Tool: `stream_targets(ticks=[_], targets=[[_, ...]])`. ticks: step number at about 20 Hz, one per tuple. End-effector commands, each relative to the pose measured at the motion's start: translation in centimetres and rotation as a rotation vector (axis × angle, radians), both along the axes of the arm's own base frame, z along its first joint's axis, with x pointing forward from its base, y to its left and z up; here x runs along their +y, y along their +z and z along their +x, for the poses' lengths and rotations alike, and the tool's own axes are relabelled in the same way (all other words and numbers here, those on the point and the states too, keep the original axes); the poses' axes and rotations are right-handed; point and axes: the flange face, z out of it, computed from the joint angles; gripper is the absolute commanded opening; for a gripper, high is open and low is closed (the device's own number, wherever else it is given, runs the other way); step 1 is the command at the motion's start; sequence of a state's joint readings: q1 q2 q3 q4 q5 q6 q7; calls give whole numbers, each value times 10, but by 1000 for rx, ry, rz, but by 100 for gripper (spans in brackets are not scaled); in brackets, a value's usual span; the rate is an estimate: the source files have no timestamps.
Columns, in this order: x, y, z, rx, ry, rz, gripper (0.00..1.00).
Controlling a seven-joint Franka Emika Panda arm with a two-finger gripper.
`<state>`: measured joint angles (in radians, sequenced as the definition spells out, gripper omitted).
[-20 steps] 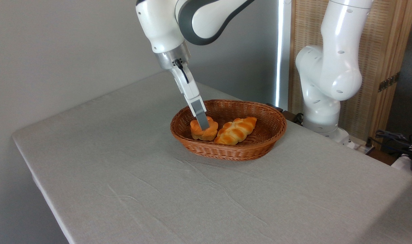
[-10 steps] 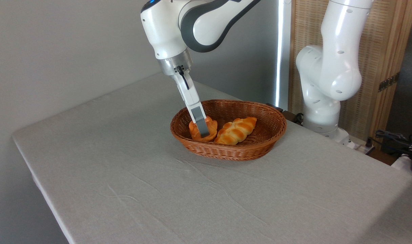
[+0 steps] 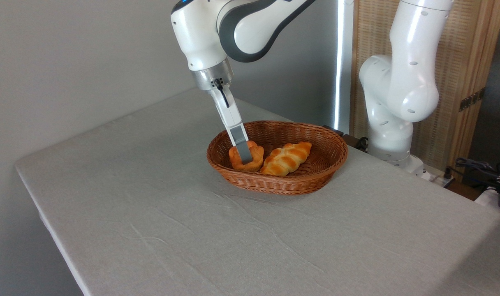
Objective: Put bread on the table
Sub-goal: 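Lower the gripper onto the knotted roll and close on it, then lift the knotted roll out of the basket and carry it beside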
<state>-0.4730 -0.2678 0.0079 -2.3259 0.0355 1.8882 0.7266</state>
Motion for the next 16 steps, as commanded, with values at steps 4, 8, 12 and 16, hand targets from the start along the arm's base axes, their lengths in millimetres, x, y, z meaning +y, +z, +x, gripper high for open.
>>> stream_targets(ticks=[4, 8, 12, 16], targets=[[2, 4, -1, -35, -27, 0, 19], [2, 36, 2, -6, -25, 17, 17], [6, 48, 3, 28, -60, 23, 17], [26, 86, 21, 3, -39, -7, 18]])
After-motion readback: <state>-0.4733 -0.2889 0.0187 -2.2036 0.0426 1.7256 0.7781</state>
